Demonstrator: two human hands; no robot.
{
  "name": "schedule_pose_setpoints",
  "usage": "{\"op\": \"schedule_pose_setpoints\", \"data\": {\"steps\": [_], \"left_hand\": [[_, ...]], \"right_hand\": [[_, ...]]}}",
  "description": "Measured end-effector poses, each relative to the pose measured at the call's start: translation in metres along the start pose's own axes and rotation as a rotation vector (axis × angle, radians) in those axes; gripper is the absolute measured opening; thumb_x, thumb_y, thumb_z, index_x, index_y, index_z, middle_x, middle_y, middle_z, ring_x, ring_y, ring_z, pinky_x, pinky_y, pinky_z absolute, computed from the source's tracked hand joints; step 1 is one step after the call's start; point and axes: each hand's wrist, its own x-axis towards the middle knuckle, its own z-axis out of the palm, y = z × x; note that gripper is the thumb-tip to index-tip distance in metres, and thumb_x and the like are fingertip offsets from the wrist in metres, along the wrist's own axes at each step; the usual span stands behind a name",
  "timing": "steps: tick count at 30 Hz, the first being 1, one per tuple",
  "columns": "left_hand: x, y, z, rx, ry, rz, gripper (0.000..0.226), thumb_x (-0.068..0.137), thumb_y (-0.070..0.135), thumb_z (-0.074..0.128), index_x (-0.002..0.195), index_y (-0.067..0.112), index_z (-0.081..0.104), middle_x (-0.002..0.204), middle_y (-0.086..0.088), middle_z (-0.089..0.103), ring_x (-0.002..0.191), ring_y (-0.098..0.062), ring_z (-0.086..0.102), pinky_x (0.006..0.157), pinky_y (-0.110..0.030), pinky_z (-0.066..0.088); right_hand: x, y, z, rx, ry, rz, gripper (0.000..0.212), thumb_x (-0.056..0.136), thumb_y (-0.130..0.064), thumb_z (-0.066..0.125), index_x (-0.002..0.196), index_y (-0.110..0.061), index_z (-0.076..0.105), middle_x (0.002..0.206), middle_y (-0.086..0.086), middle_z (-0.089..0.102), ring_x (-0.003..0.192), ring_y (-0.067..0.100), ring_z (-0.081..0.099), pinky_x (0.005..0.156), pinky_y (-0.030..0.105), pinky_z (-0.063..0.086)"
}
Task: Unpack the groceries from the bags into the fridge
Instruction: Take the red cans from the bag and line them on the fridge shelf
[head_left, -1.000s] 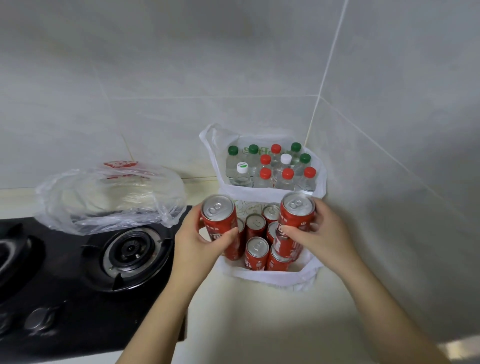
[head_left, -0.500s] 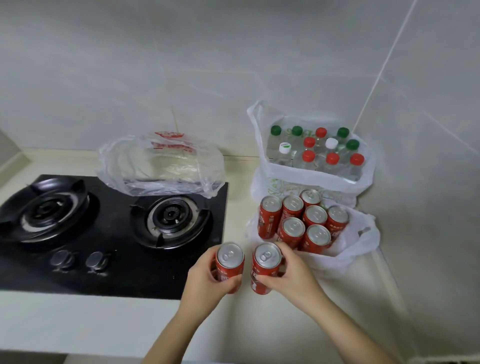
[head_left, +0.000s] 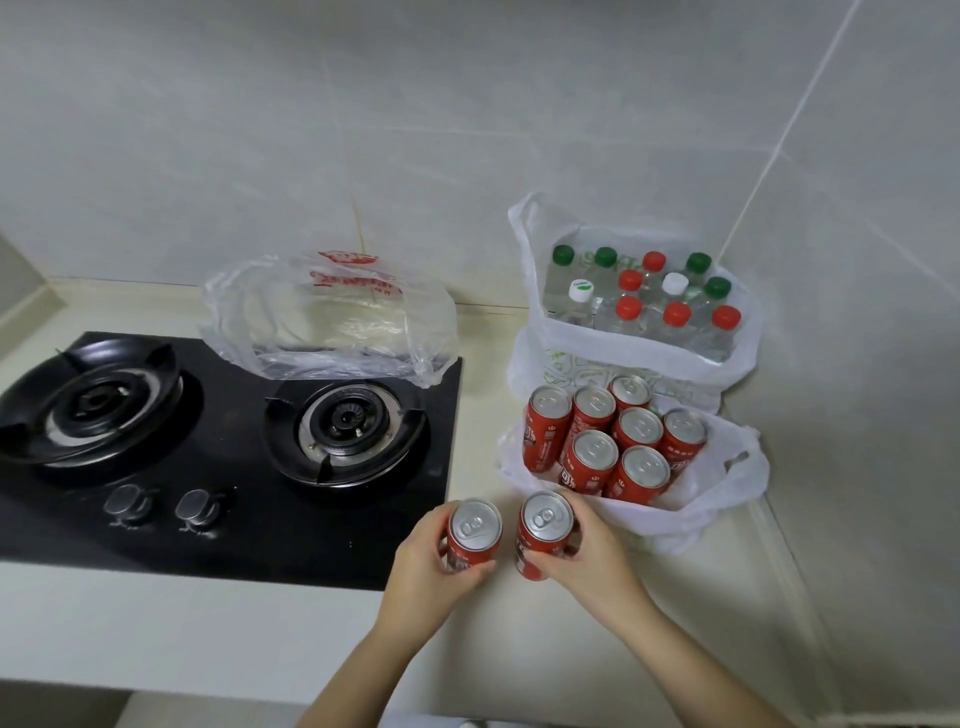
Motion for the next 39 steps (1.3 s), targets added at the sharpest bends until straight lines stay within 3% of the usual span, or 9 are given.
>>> {"op": "schedule_pose_setpoints", "data": {"steps": [5, 9, 13, 18, 21, 26, 32, 35, 39], "left_hand": [[0.001, -0.008, 0.0, -0.005, 0.005, 0.005, 0.061, 0.062, 0.016, 0.085, 0.113, 0.037, 0.06, 0.11, 0.019, 0.066, 0.105, -0.002, 0.062, 0.091, -0.03, 0.053], [0.003, -0.016, 0.0, -0.009, 0.004, 0.017, 0.062, 0.063, 0.022, 0.086, 0.116, 0.038, 0.058, 0.113, 0.018, 0.065, 0.109, -0.004, 0.061, 0.093, -0.034, 0.052], [0.003, -0.019, 0.002, -0.016, -0.012, 0.03, 0.063, 0.066, 0.021, 0.086, 0.118, 0.037, 0.055, 0.115, 0.017, 0.064, 0.111, -0.005, 0.06, 0.094, -0.032, 0.052], [0.001, -0.029, 0.003, -0.005, -0.045, -0.015, 0.07, 0.067, 0.022, 0.087, 0.119, 0.048, 0.049, 0.119, 0.021, 0.062, 0.112, 0.004, 0.058, 0.095, -0.024, 0.048], [-0.001, -0.041, 0.006, 0.007, -0.065, -0.064, 0.069, 0.066, 0.025, 0.087, 0.124, 0.039, 0.052, 0.117, 0.017, 0.064, 0.109, 0.002, 0.06, 0.096, -0.028, 0.05], [0.003, -0.047, 0.013, 0.056, -0.081, -0.107, 0.072, 0.066, 0.022, 0.087, 0.128, 0.029, 0.052, 0.115, 0.015, 0.065, 0.106, 0.0, 0.06, 0.091, -0.017, 0.047], [0.003, -0.043, 0.016, 0.065, -0.059, -0.131, 0.063, 0.068, 0.024, 0.086, 0.12, 0.037, 0.052, 0.11, 0.015, 0.065, 0.099, 0.004, 0.061, 0.08, -0.004, 0.043], [0.003, -0.031, 0.008, 0.012, 0.0, -0.118, 0.058, 0.068, 0.02, 0.087, 0.113, 0.039, 0.055, 0.108, 0.011, 0.068, 0.097, 0.002, 0.064, 0.084, -0.016, 0.05], [0.016, 0.018, -0.021, -0.072, 0.132, -0.032, 0.056, 0.07, 0.009, 0.085, 0.11, 0.034, 0.056, 0.102, 0.008, 0.069, 0.089, 0.006, 0.065, 0.076, -0.007, 0.046]], "right_hand": [[0.004, 0.004, -0.001, 0.018, -0.02, 0.007, 0.062, 0.065, -0.007, 0.082, 0.118, -0.029, 0.06, 0.112, -0.019, 0.067, 0.11, 0.001, 0.062, 0.092, 0.024, 0.051], [0.005, 0.011, -0.003, 0.053, -0.036, 0.042, 0.067, 0.061, -0.023, 0.082, 0.123, -0.029, 0.057, 0.117, -0.016, 0.065, 0.114, 0.005, 0.06, 0.094, 0.035, 0.054], [0.004, 0.022, -0.003, 0.101, -0.066, 0.08, 0.07, 0.064, -0.009, 0.082, 0.124, -0.032, 0.053, 0.117, -0.015, 0.065, 0.116, 0.011, 0.061, 0.091, 0.033, 0.055], [0.0, 0.035, 0.006, 0.075, -0.063, 0.105, 0.084, 0.063, -0.017, 0.087, 0.134, -0.035, 0.046, 0.127, -0.009, 0.063, 0.118, 0.012, 0.061, 0.096, 0.039, 0.054], [-0.001, 0.041, 0.012, 0.065, -0.026, 0.111, 0.081, 0.067, -0.003, 0.085, 0.13, -0.035, 0.046, 0.121, -0.006, 0.065, 0.111, 0.014, 0.064, 0.096, 0.037, 0.053], [0.0, 0.046, 0.019, 0.032, -0.018, 0.134, 0.08, 0.065, -0.022, 0.086, 0.133, -0.03, 0.046, 0.122, -0.003, 0.065, 0.112, 0.013, 0.064, 0.099, 0.039, 0.051], [0.003, 0.044, 0.02, 0.004, -0.008, 0.18, 0.056, 0.068, -0.003, 0.086, 0.106, -0.033, 0.058, 0.108, -0.008, 0.07, 0.094, -0.001, 0.068, 0.084, 0.023, 0.053], [0.003, 0.024, 0.019, 0.029, -0.024, 0.166, 0.054, 0.068, -0.005, 0.087, 0.108, -0.028, 0.06, 0.105, -0.006, 0.072, 0.095, 0.004, 0.069, 0.085, 0.024, 0.055], [0.019, -0.034, 0.015, 0.068, -0.022, 0.034, 0.059, 0.068, -0.006, 0.086, 0.117, -0.023, 0.057, 0.105, -0.009, 0.07, 0.096, 0.001, 0.067, 0.083, 0.017, 0.052]]}}
